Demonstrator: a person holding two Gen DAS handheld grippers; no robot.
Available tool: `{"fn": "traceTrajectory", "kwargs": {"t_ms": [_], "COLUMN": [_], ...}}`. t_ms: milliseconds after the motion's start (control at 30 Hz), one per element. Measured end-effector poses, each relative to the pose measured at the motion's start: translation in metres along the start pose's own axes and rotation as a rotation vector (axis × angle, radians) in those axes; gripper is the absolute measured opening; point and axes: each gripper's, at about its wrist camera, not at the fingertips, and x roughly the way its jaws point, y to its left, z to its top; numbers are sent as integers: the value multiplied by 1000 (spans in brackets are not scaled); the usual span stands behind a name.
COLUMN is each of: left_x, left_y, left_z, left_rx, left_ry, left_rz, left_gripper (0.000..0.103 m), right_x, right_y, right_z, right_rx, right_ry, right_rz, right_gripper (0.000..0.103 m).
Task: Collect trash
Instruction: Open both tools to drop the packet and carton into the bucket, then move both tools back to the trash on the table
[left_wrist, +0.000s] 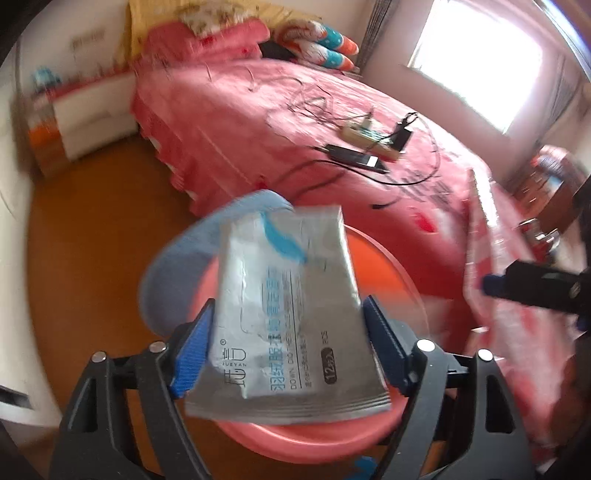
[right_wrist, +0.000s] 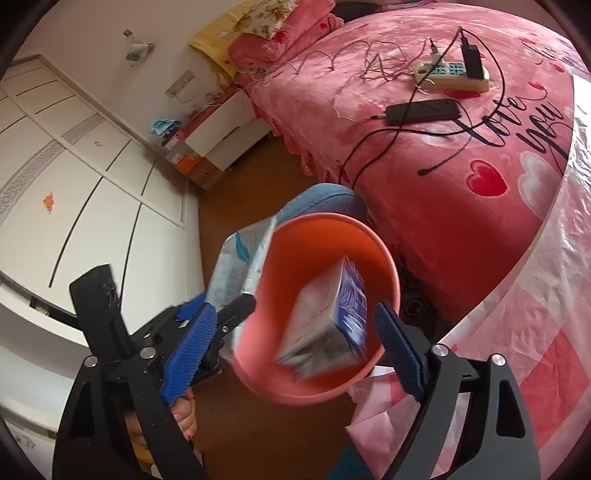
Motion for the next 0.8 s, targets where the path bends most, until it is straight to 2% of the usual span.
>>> {"fn": "traceTrajectory", "kwargs": {"t_ms": [167, 300, 467, 633, 800], "left_x": [-5, -12, -21, -34, -43], "left_y": [-4, -10, -14, -26, -52], "left_z": [-1, 0, 2, 2, 4], "left_rx": [73, 133, 132, 140, 196], "left_ry": [-82, -140, -181, -258, -254], "left_rz": [79, 135, 87, 52, 15], "left_gripper": [81, 82, 82, 82, 82], "right_x": [-25, -50, -78, -105, -123], "right_y": [-14, -26, -35, -38, -41], "right_z": [-2, -7, -18, -31, -43], "right_rx": [23, 47, 54, 3, -31], "right_ry": [-75, -155, -254, -373, -432], "right_rz": [-50, -53, -44, -55, -63], "right_gripper": [89, 89, 93, 98, 98]}}
